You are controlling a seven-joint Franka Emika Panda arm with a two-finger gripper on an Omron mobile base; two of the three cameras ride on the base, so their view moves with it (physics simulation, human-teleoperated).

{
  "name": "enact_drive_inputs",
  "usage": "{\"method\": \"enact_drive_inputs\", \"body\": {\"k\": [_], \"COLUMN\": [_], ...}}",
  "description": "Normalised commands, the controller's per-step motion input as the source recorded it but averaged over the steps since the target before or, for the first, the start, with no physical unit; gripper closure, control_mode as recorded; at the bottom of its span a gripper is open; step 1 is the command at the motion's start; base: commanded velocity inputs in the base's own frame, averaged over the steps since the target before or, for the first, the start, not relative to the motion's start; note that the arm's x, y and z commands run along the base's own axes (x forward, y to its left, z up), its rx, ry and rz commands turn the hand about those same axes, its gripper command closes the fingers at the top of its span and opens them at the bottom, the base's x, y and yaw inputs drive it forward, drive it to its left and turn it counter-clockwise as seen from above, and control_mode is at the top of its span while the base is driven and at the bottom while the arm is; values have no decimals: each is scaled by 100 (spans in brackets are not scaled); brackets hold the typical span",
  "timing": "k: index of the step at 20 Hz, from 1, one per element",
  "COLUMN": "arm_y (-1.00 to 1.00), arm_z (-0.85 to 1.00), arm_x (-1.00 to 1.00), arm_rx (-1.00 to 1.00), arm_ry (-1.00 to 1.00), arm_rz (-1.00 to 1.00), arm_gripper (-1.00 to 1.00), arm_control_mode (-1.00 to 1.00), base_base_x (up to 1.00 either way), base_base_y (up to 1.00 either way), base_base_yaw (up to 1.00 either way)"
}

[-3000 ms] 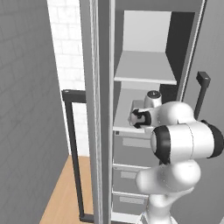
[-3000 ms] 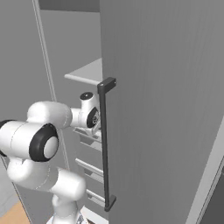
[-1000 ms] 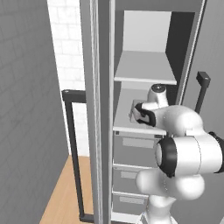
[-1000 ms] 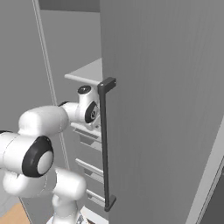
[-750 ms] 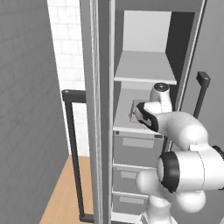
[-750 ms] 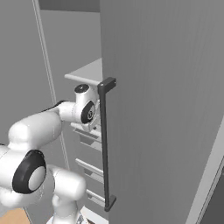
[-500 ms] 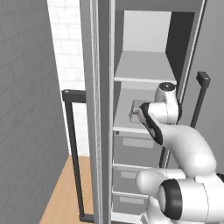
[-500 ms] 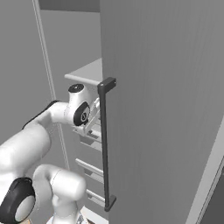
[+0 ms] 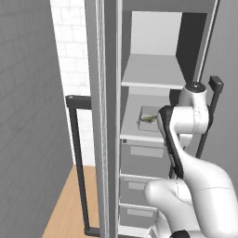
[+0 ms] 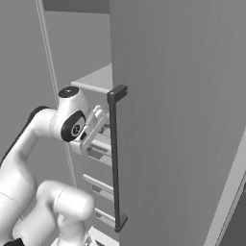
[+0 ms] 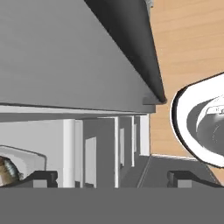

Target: Take the meat container that has the fish and place it on the second highest rack of the freezer. Then take the vegetable container that has the potato and lemon and place it on the highest rack of the freezer.

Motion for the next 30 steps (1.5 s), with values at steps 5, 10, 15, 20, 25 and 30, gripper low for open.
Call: {"method": "enact_drive_inputs", "body": {"k": [5, 10, 15, 20, 25, 30], "arm_y": [21, 5, 25, 22, -5, -9], "arm_z": [59, 53, 46, 25, 0, 0], "arm_x": [-70, -78, -49, -21, -42, -40], "arm_rx": [0, 0, 0, 0, 0, 0], "arm_ry": [2, 5, 0, 5, 1, 0], "arm_rz": [10, 11, 16, 6, -6, -1], "arm_gripper": [-100, -100, -100, -100, -100, -100], "arm_control_mode": [-100, -100, -100, -100, -100, -100], "base_base_x": [0, 0, 0, 0, 0, 0], "base_base_y": [0, 0, 0, 0, 0, 0], "base_base_yaw": [0, 0, 0, 0, 0, 0]}}
